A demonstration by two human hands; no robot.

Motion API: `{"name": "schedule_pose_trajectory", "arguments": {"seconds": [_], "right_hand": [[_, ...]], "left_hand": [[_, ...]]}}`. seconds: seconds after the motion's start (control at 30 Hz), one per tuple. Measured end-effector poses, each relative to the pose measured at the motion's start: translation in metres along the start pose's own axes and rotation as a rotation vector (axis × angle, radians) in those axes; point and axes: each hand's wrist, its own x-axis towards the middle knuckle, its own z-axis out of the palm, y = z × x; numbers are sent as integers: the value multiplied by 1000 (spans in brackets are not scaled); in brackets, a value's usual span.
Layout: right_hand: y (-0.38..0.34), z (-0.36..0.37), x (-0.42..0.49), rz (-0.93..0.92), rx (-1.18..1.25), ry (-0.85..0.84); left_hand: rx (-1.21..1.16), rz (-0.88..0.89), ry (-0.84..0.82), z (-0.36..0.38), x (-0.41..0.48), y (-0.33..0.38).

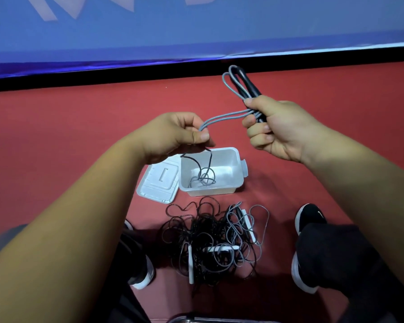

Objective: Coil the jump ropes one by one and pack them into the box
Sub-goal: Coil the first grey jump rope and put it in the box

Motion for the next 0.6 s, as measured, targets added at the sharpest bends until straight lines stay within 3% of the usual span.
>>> {"name": "schedule_pose_trajectory", "arguments": {"seconds": [0.13,0.27,0.47,0.6], "right_hand": [[2,-7,6,-28,37,71],[-3,-10,4,-26,62,30],[-1,-2,-11,78,-4,-218],[10,8,-21,193,-71,-424]], "left_hand": [[-63,38,-87,1,0,3],[35,44,-94,-2,2,2],[414,26,94,0,5,-3],[426,38,174,7,6,-3]]}}
